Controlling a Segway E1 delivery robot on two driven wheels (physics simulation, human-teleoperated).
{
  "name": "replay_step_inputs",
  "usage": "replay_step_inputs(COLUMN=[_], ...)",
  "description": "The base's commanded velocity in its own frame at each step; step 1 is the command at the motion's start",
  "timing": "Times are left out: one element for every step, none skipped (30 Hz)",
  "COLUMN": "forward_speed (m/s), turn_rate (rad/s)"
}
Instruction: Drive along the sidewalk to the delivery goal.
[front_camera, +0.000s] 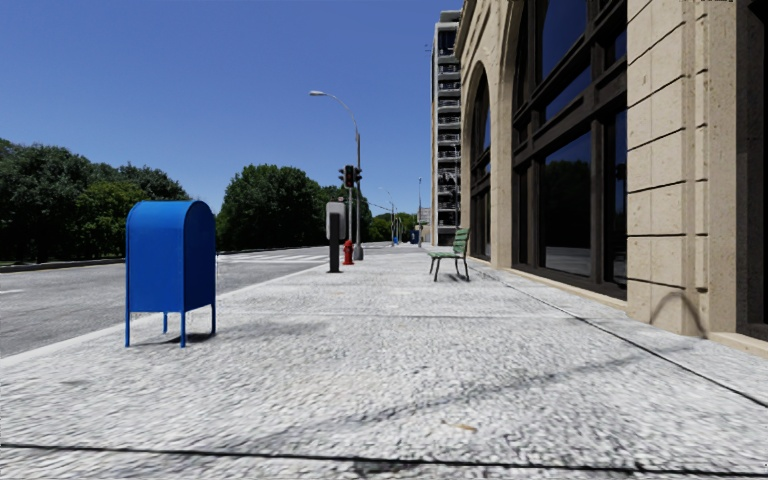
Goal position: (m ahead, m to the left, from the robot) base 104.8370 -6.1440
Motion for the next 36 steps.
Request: replay_step_inputs(forward_speed=[2.0, 2.0, 2.0, 2.0, 2.0, 2.0, 2.0, 2.0, 2.0, 2.0, 2.0, 2.0, 2.0, 2.0, 2.0, 2.0, 2.0, 2.0, 2.0, 2.0, 2.0, 2.0, 2.0, 2.0, 2.0, 2.0, 2.0, 2.0, 2.0, 2.0, 2.0, 2.0, 2.0, 2.0, 2.0, 2.0], turn_rate=[0.0, 0.0, 0.0, 0.0, 0.0, 0.0, 0.0, 0.0, 0.0, 0.0, 0.0, 0.0, 0.0, 0.0, 0.0, 0.0, 0.0, 0.0, 0.0, 0.0, 0.0, 0.0, 0.0, 0.0, 0.0, 0.0, 0.0, 0.0, 0.0, 0.0, 0.0, 0.0, 0.0, 0.0, 0.0, 0.0])
